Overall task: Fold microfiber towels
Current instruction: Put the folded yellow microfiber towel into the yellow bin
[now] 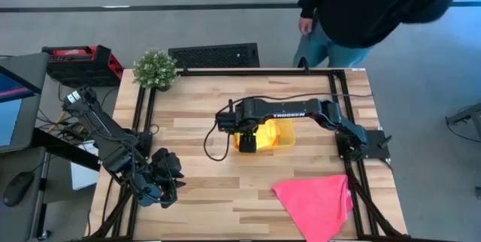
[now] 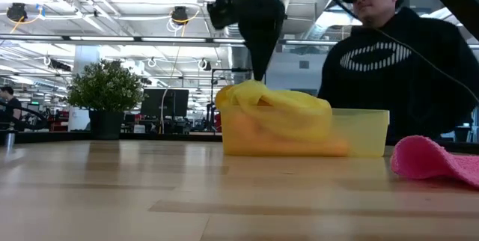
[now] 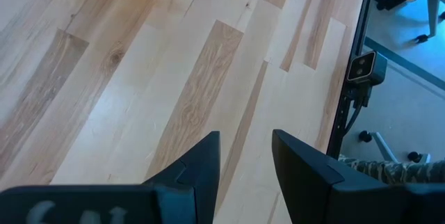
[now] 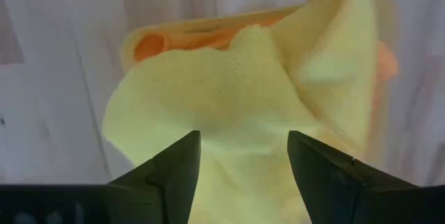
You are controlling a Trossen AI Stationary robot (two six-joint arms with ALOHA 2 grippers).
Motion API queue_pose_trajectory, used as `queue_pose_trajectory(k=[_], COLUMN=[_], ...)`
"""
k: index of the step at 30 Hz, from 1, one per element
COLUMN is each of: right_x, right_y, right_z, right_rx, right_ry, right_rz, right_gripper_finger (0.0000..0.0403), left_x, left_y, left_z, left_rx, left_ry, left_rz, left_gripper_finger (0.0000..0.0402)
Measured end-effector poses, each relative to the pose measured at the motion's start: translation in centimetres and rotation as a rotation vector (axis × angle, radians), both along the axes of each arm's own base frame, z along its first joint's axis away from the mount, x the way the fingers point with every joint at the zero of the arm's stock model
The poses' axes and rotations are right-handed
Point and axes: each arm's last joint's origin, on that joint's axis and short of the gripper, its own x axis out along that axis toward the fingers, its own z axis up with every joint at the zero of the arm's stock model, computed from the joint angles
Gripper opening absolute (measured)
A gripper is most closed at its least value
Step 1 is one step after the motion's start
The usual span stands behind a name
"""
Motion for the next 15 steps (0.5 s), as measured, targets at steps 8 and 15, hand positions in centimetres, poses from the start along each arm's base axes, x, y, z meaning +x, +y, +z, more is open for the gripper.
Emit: queue_pose_trajectory(k=[8, 15], right_x=[-0.1, -0.6], right_y=[-1.7, -2.8], right_z=[-3.8, -6.0], right_rx=[0.039, 0.094], right_ry=[0.047, 0.089], right_rz=[-0.037, -0.066], right_gripper_finger=[0.0240, 0.0240], left_x=[0.0, 0.0], left_y=[0.0, 0.0], left_z=[0.0, 0.0], left_rx=[0.000, 0.000], left_ry=[0.000, 0.001], left_rz=[0.000, 0.000], left_gripper_finger=[0.0123, 0.0123])
